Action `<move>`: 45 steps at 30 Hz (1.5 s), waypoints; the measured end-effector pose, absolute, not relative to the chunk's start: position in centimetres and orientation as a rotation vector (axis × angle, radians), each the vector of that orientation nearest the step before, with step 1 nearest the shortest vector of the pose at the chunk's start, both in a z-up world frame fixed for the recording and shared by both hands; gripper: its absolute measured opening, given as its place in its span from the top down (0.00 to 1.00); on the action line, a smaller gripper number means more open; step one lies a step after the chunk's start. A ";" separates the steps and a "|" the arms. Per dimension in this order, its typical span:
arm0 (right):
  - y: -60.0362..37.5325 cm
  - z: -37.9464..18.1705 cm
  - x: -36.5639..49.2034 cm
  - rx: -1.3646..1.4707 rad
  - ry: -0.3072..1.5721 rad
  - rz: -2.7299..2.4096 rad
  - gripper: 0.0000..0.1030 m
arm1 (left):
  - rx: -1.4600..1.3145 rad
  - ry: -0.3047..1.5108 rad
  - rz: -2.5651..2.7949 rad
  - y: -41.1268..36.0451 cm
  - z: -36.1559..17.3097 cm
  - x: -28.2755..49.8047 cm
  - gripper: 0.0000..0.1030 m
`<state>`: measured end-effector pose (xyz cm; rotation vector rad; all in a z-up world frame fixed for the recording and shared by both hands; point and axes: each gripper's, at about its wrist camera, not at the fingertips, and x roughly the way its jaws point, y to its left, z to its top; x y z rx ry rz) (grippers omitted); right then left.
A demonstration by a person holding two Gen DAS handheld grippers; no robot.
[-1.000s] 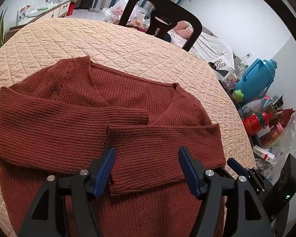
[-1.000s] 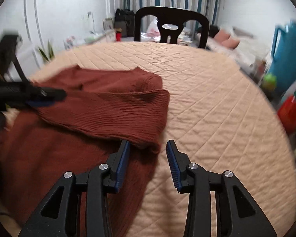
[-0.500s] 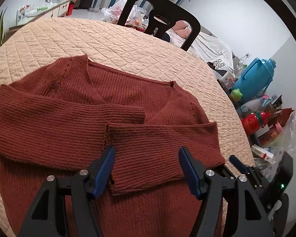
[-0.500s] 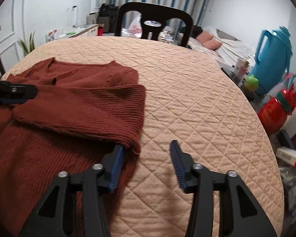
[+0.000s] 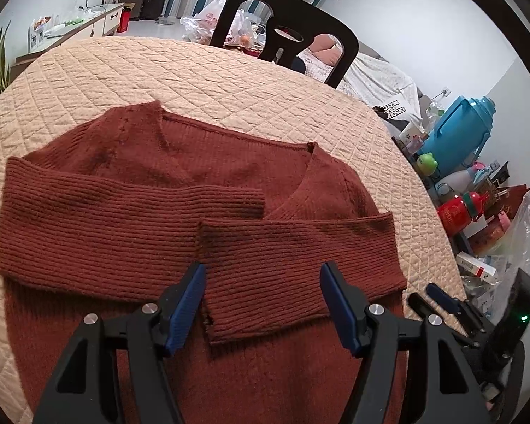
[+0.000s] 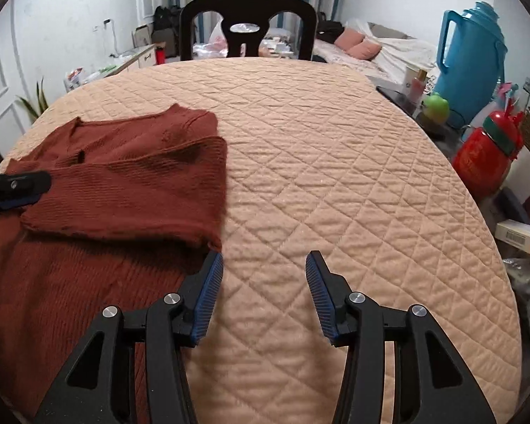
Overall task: Fold small clothes
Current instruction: 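Move both open grippers back to the hem of the sweater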
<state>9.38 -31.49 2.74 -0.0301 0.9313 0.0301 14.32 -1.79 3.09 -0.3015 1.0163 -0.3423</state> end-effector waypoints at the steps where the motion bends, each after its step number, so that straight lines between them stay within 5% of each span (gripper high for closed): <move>1: -31.6 3.1 9.0 -0.021 0.926 0.036 0.52 | -0.286 1.018 -0.337 -1.6 3.1 14.1 0.31; 8: -30.2 4.1 10.3 0.000 0.822 0.135 0.52 | -0.203 0.999 -0.304 -0.2 3.2 12.2 0.30; 15: -29.2 1.6 12.5 -0.028 0.942 0.094 0.52 | -0.155 0.981 -0.277 2.5 3.5 9.2 0.29; 45: -28.2 1.4 -5.7 0.137 0.921 0.237 0.51 | -0.294 0.988 -0.217 9.9 1.3 -6.5 0.29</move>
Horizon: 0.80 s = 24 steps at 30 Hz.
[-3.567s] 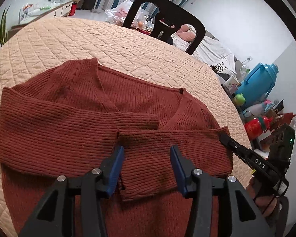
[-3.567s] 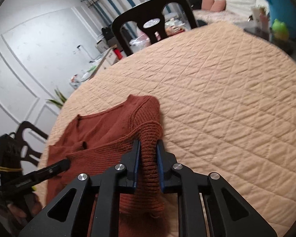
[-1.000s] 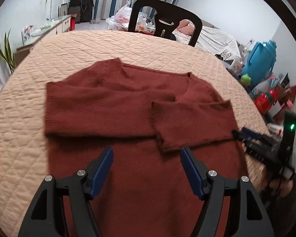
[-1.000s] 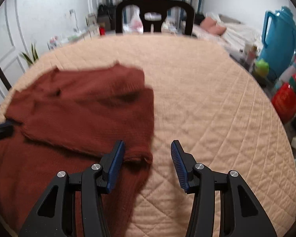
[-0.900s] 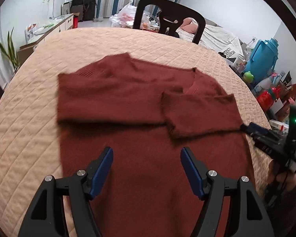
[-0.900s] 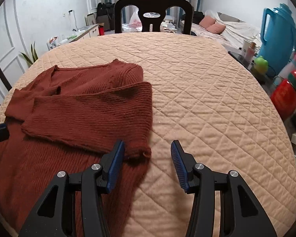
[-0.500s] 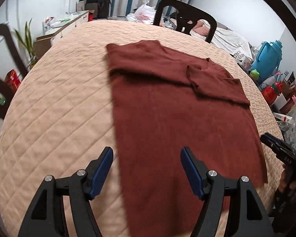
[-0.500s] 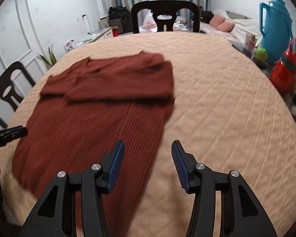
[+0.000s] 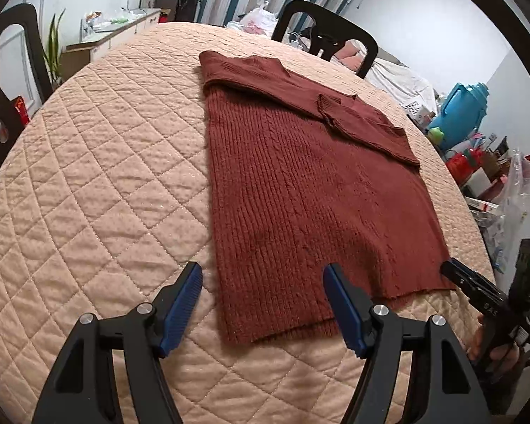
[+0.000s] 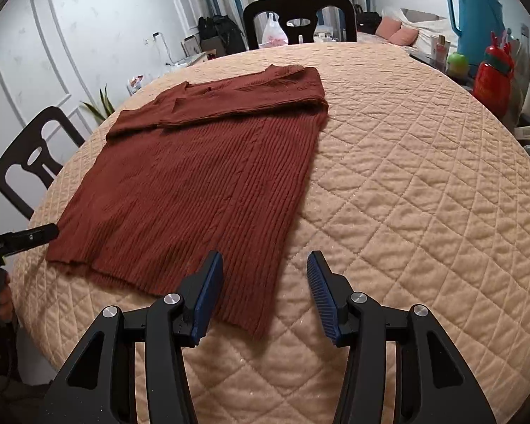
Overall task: Fold small clothes
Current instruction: 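Close both grippers on the sweater hem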
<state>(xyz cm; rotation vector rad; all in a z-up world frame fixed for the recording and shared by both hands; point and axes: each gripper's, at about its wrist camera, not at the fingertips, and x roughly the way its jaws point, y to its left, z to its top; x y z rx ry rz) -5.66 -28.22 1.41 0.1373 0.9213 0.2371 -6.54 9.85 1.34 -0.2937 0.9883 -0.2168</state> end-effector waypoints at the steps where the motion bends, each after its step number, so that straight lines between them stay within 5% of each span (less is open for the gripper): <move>1: -28.2 1.4 -5.8 0.146 0.918 0.232 0.51 | -0.316 0.989 -0.221 9.9 1.4 -6.6 0.29; 8: -27.8 1.2 -6.6 0.139 0.886 0.223 0.51 | -0.388 0.991 -0.249 10.2 1.1 -7.1 0.32; 12: -28.2 1.2 -6.8 0.180 0.870 0.254 0.51 | -0.416 1.000 -0.226 10.8 1.1 -7.5 0.46; 19: -29.1 0.9 -7.2 0.272 0.865 0.308 0.72 | -0.504 1.015 -0.253 10.9 0.6 -7.9 0.57; 24: -29.8 0.7 -7.5 0.344 0.864 0.341 0.73 | -0.566 0.999 -0.274 11.5 0.3 -7.7 0.57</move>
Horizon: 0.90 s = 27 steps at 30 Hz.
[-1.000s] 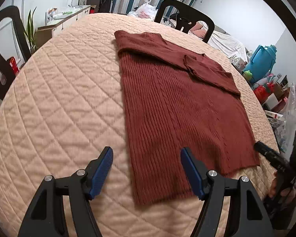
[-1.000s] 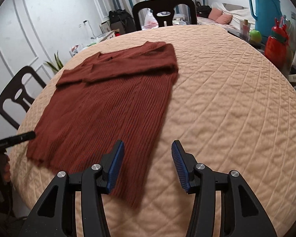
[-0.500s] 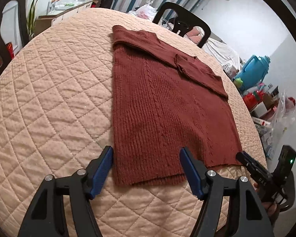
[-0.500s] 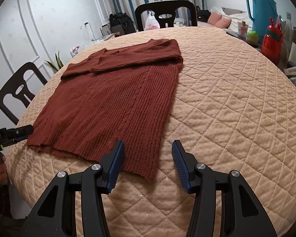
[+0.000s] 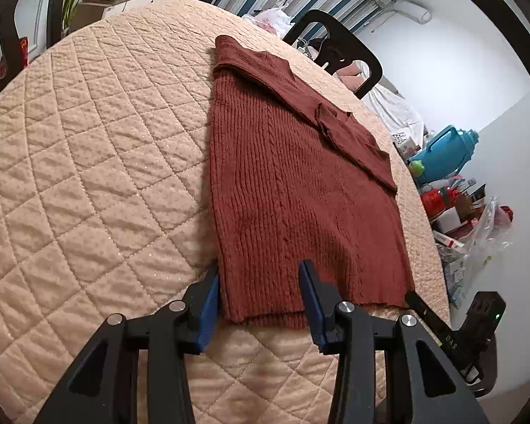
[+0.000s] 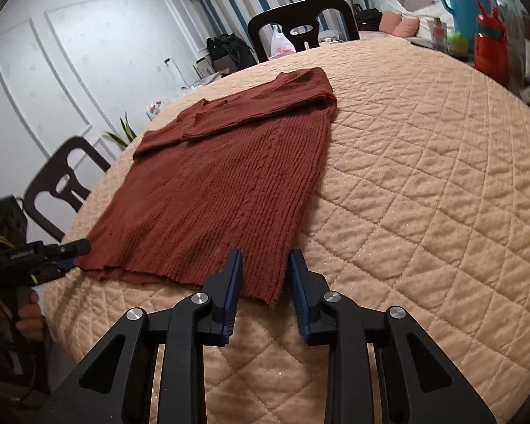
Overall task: Fold small clothes
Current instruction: 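Close both grippers on the sweater hem, then lift the hem with both grippers and carry it toward the collar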
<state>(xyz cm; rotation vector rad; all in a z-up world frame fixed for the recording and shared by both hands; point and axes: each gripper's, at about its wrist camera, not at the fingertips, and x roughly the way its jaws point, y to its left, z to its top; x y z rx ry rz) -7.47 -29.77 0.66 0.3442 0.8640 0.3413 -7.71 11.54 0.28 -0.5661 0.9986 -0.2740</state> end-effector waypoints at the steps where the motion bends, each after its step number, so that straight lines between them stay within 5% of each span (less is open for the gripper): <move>1: -29.9 0.6 -7.5 0.369 0.873 0.365 0.73 | -0.571 0.999 -0.276 11.6 0.3 -7.7 0.57; 8: -30.8 0.0 -6.8 0.489 0.897 0.395 0.73 | -0.579 0.998 -0.287 11.5 0.2 -7.4 0.57; 10: -31.3 -0.3 -6.6 0.546 0.903 0.404 0.73 | -0.581 1.003 -0.282 11.6 0.1 -7.4 0.64; 12: -31.5 -0.4 -6.5 0.569 0.902 0.410 0.73 | -0.601 1.031 -0.314 11.5 -0.3 -7.2 0.82; 21: -31.7 -0.5 -6.6 0.589 0.910 0.407 0.74 | -0.642 1.041 -0.320 12.0 -0.8 -7.5 0.87; 27: -32.6 -1.0 -6.5 0.610 0.919 0.382 0.94 | -0.704 0.993 -0.300 13.4 -0.5 -7.9 0.93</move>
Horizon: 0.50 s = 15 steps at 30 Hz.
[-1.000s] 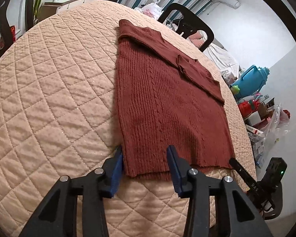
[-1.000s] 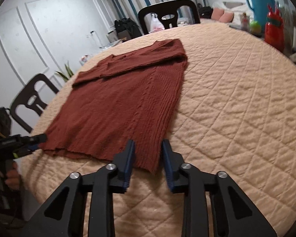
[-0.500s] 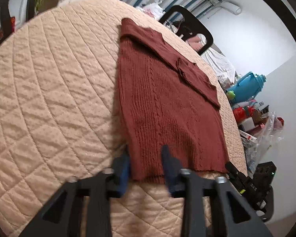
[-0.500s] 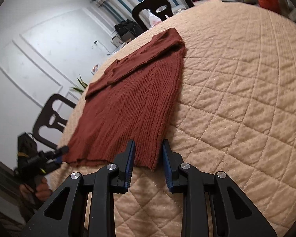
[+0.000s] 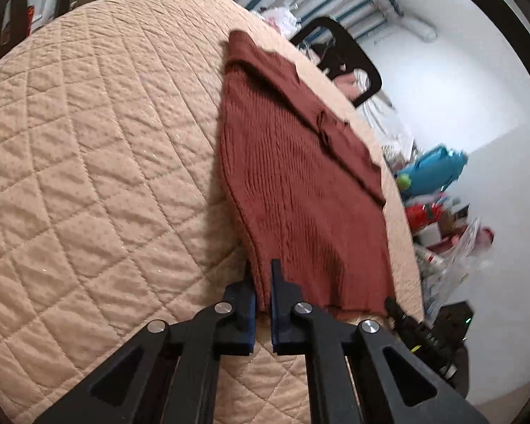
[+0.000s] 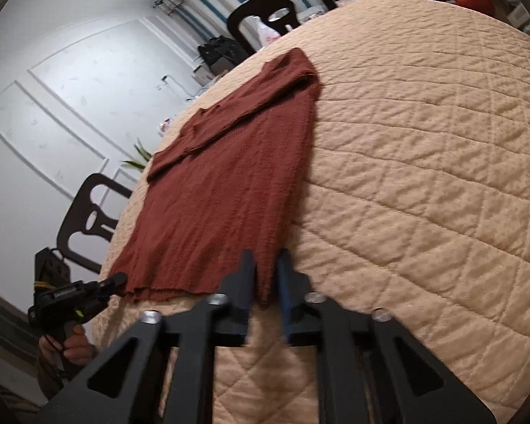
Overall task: Fold small clothes
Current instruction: 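Lift the hem with both grippers and carry it toward the collar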
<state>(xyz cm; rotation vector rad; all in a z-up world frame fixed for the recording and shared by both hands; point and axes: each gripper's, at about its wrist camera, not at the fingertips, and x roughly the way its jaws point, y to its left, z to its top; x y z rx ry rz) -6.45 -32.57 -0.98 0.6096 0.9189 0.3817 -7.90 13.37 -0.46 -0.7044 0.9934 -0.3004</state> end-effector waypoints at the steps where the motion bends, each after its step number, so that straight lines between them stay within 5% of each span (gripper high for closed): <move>1: -32.9 -1.1 -6.5 0.631 0.919 0.387 0.94 | -0.709 0.976 -0.293 13.7 -0.2 -8.1 0.93; 15: -33.6 1.1 -7.9 0.658 0.829 0.444 0.94 | -0.717 0.905 -0.321 14.6 1.8 -9.6 0.93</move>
